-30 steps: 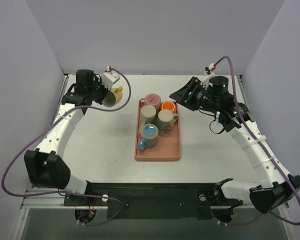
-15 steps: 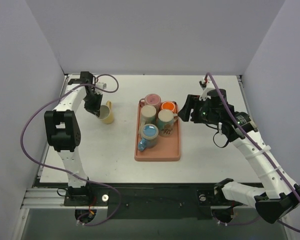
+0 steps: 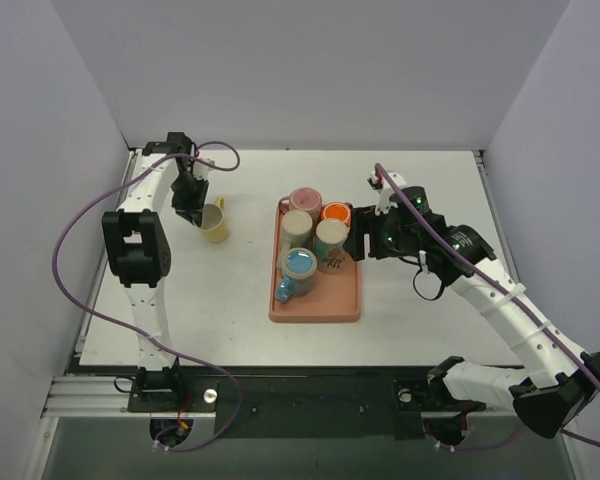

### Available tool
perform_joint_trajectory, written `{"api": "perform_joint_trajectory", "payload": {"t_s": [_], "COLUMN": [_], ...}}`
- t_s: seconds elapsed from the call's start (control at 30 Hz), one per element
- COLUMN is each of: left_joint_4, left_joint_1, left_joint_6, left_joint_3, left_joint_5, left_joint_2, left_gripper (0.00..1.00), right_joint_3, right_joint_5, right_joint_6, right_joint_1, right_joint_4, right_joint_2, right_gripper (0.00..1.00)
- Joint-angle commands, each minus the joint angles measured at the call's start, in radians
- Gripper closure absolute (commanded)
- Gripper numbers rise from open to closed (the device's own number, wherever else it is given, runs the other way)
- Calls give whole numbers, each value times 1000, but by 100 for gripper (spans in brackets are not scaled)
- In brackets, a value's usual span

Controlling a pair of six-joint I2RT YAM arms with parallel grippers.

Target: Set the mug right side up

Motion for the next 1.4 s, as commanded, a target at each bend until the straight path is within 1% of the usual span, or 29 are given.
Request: {"api": "perform_joint_trajectory", "payload": {"t_s": [0.0,0.1,0.13,0.17,0.2,0.23,0.27,0.33,0.43,0.47,0.5,0.53,0.57,0.6,0.63,0.67,0.7,0.73,0.8,0.9,0.97,1.0,1.1,1.2,1.23,1.33,1.37], "left_joint_4": [-84,-79,-77,-70,-70,-62,-59,-59,-38,-25,-3,10,42,53,80,94,113,126,189,287,353,385,461,518,537,548,551], "left_joint_1": [1,4,4,6,6,9,9,12,18,21,23,24,26,27,27,27,27,58,76,104,125,135,139,139,139,139,139], "left_joint_6": [-14,-17,-17,-17,-18,-11,-9,3,14,14,14,15,16,17,17,17,6,-12,-58,-118,-165,-182,-205,-216,-219,-219,-216], "left_joint_3": [62,68,75,92,100,123,135,172,190,175,161,131,115,79,60,25,10,-24,-87,-194,-286,-302,-380,-437,-452,-460,-463], "left_joint_5": [47,61,68,75,81,87,95,108,147,151,154,156,154,156,153,150,133,125,111,111,111,101,85,82,82,88,95], "left_joint_2": [-18,-30,-33,-44,-50,-65,-70,-90,-150,-183,-202,-245,-263,-306,-325,-358,-377,-403,-449,-509,-549,-572,-613,-648,-662,-671,-676], "left_gripper": [64,51,46,43,42,42,34,34,34,34,34,34,33,33,32,33,32,32,32,32,32,31,31,30,30,30,30], "right_joint_3": [35,34,34,25,22,8,2,-1,41,55,58,75,92,133,153,198,215,244,276,357,405,420,456,462,463,495,502], "right_joint_5": [72,136,137,137,137,102,62,61,141,229,291,433,501,625,673,768,795,856,885,985,990,987,987,979,979,973,961], "right_joint_6": [-33,-47,-50,-59,-61,-84,-97,-137,-119,-72,-43,0,23,69,94,170,201,276,338,395,515,545,722,820,861,913,938], "right_joint_1": [74,132,140,140,137,129,124,123,187,207,268,313,392,457,494,541,563,592,623,667,672,674,677,678,686,703,709], "right_joint_4": [-4,-4,-2,-2,1,4,10,0,-21,-8,8,19,1,-14,-48,-68,-95,-111,-132,-200,-244,-269,-324,-352,-353,-352,-352], "right_joint_2": [32,40,37,35,32,32,29,35,79,90,108,118,151,173,217,243,282,302,378,467,529,565,627,679,691,734,756], "right_gripper": [35,34,34,32,32,31,31,31,31,31,31,31,31,31,31,31,24,11,9,7,6,6,6,6,7,11,14]}}
